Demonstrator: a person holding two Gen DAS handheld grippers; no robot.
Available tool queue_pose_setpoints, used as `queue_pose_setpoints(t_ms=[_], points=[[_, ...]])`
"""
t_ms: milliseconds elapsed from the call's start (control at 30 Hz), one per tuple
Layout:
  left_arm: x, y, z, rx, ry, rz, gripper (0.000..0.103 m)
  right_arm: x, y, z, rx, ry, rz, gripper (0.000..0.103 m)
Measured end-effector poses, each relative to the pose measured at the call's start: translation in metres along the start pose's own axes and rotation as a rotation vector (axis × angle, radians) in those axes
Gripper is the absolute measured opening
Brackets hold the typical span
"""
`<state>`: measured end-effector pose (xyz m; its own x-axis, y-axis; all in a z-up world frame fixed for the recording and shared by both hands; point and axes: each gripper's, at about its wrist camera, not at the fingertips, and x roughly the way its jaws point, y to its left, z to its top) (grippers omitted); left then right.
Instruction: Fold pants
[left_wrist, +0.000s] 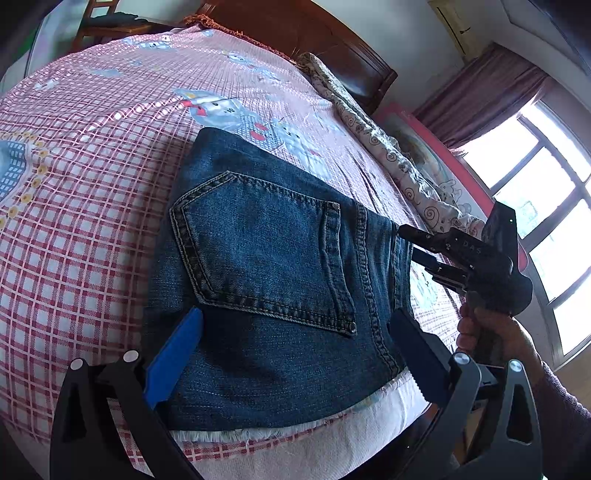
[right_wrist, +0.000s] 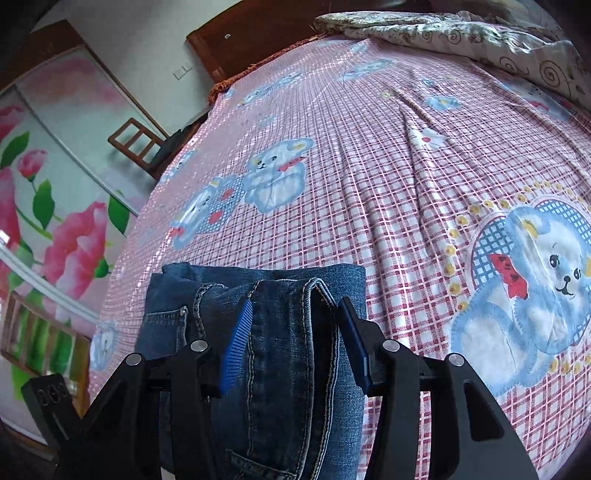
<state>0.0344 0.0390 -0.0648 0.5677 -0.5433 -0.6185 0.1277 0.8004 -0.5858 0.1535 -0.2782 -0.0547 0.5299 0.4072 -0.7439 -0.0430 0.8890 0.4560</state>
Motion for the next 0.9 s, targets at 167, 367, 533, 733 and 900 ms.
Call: queue_pose_setpoints(t_ms=[167,367,533,733,900], points=[[0.0,0.0,-0.001,0.002,-0.005,0.001,0.101,-0.001,0.0,0.0,-0.029,-0.004,-0.007,0.043],[0.0,0.0,-0.003,0.007,-0.013,0.004,0.101,-0.008,0.008,-0.002,-0.1,-0.011,-0.072,0.013],[0.001,-0.001,-0.006,0.013,-0.016,0.01,0.1,-0.012,0.024,-0.004,-0.189,-0.021,-0.125,0.01],[0.001,-0.002,-0.006,0.013,-0.018,0.009,0.1,-0.004,0.012,0.004,-0.155,-0.035,-0.151,0.042],[0.002,-0.002,-0.007,0.019,-0.021,0.018,0.101,-0.001,0.012,0.012,-0.148,-0.058,-0.078,0.055]])
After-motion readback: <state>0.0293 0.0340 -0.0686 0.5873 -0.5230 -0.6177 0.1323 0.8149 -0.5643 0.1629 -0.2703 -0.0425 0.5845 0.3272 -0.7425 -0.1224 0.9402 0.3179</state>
